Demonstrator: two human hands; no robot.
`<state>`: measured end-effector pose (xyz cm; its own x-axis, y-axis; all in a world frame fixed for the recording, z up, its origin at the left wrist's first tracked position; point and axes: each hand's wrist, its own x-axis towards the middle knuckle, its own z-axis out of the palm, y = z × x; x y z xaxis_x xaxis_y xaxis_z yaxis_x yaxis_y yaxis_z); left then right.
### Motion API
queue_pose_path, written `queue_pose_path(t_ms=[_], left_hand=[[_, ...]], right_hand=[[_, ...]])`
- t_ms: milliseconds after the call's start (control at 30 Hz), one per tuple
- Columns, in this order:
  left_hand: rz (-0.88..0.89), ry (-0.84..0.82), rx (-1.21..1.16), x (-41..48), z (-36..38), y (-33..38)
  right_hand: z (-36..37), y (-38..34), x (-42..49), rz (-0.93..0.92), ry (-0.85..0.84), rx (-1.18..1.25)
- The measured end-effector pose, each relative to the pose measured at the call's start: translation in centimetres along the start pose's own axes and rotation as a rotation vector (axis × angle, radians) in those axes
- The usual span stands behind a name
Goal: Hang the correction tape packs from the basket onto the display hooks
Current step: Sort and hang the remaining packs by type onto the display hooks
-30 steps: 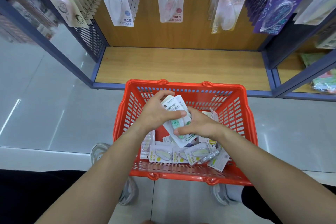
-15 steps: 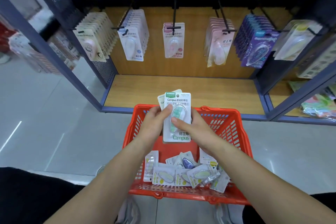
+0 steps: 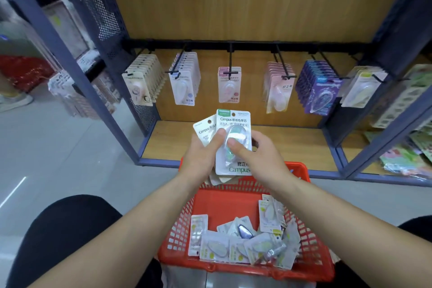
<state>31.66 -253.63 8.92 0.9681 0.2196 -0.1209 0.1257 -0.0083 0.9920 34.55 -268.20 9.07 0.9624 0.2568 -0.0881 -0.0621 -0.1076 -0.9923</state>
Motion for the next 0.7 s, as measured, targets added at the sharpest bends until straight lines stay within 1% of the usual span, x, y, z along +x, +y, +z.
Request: queue_pose_path(t_ms=[133,233,400,500,633,700], left_hand=[[-0.078,0.069,-0.013,0.0,0.7,-0.3],[-0.074,0.079,0.003,0.4,1.2,-0.3],[-0.073,0.096,-0.08,2.0,0.9,1.1],[-0.053,0.048,-0.089,2.6,0.8,1.5],[-0.035,-0.034,0.017,2.7,0.5,1.8],[-0.009,-0.031,0.043,2.6,0.4,2.2]], right_hand=[[-1.3,0.4,-0.7,0.022,0.002,0.09],[-1.5,0.8,-0.8,0.016,0.034,0.152],[-1.2,0.7,0.0,-0.01,0.123,0.366],[-1.4,0.5,0.6,-0.019,0.115,0.406],[-2.7,0.4,1.1,0.007,0.097,0.389],[-3.3,0.0,1.3,0.036,0.082,0.387]])
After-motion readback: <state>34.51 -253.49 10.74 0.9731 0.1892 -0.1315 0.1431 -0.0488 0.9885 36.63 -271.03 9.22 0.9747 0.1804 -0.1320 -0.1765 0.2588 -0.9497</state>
